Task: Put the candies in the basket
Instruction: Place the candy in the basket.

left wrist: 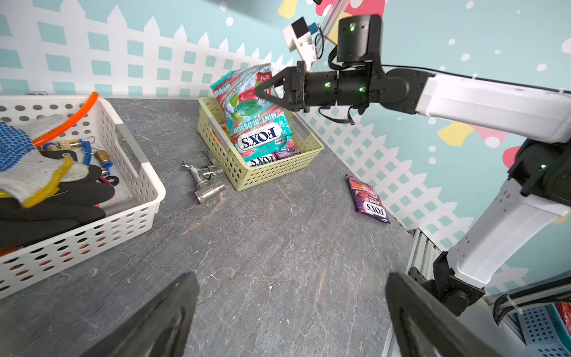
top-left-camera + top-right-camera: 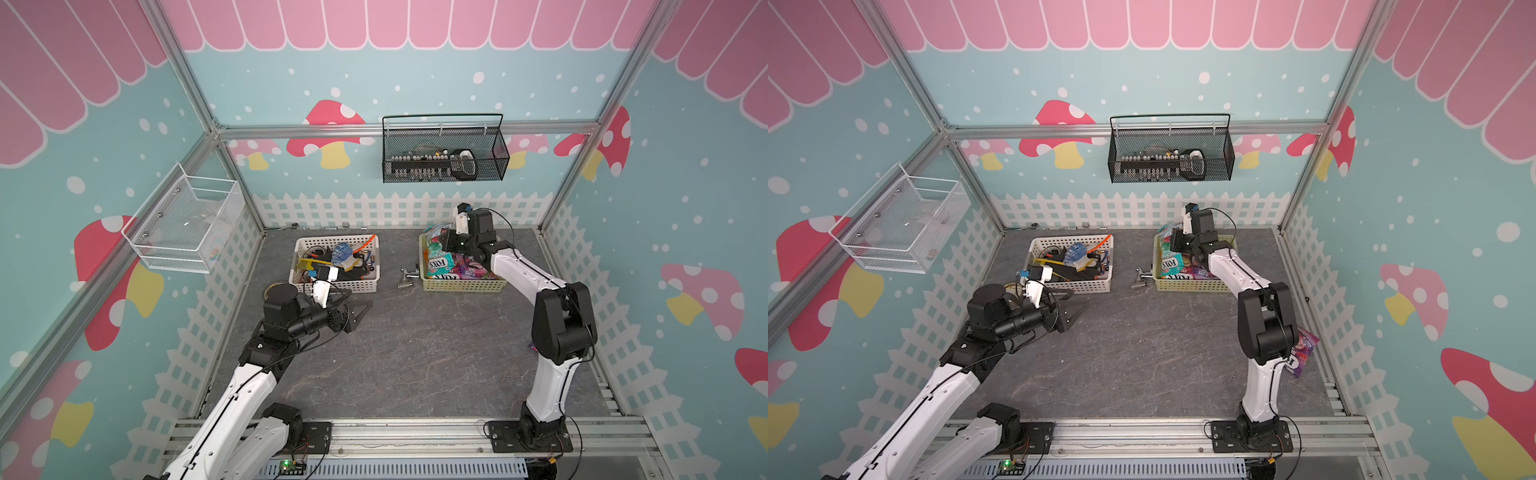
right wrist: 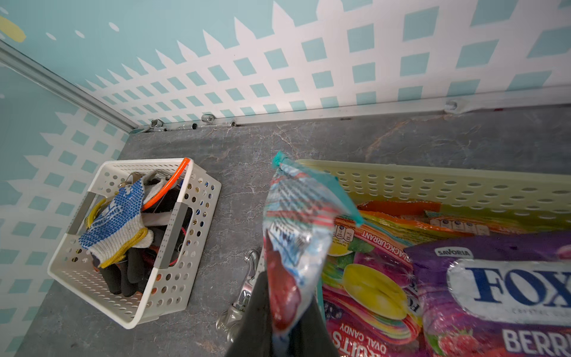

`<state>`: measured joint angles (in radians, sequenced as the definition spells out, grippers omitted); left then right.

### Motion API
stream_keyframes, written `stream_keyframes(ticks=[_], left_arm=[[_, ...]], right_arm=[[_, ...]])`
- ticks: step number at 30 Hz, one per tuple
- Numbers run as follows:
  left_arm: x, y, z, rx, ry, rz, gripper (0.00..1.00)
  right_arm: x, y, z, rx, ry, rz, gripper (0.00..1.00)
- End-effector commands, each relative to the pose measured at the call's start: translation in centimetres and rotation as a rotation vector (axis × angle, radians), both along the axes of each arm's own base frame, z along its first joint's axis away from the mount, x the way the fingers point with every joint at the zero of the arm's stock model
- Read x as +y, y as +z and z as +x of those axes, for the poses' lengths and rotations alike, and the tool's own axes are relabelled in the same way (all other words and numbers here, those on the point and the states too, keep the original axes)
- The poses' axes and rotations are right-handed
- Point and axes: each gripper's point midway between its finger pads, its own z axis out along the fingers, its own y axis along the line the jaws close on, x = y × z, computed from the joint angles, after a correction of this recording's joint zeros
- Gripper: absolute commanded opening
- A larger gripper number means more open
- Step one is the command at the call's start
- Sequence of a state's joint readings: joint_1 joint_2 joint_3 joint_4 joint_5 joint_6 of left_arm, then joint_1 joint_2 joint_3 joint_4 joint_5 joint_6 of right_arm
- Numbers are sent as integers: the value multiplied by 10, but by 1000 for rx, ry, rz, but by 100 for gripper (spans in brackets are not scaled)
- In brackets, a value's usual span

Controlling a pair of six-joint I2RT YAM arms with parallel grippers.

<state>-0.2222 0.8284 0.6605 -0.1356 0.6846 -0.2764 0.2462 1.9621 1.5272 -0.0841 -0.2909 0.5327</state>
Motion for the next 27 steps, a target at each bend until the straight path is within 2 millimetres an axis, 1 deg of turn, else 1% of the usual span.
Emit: stream_keyframes(ticks=[1,4,7,10,13,14,17,22,25,27], left_arm=[[4,0,3,-23,16,5,99],[4,-1,3,-17,13,3,99],[5,-2,5,-7,14,0,99],[6,-2,5,-4,11,-5,99],[8,-2,6,-2,18,-8,99],[9,-3,7,2,21,-8,99],[9,-4,8,11,21,-10,99],[10,-6,9,19,23,-12,99],[10,-5,9,17,28,-12,99],[11,-5,9,15,29,-11,99]], right_arm=[[7,-5,6,24,32,133,0],[-3,-26,9,76,1,161,9],[-13,-41,11,103,-25,155,24],[-20,-47,13,108,-41,135,35],[-25,-50,12,117,-51,131,42],[-26,-50,12,117,-57,124,43],[-33,-42,11,96,-91,96,43],[-60,-35,5,81,-209,-5,44],[-74,-35,2,79,-262,-59,43],[-78,-39,2,93,-267,-76,42]])
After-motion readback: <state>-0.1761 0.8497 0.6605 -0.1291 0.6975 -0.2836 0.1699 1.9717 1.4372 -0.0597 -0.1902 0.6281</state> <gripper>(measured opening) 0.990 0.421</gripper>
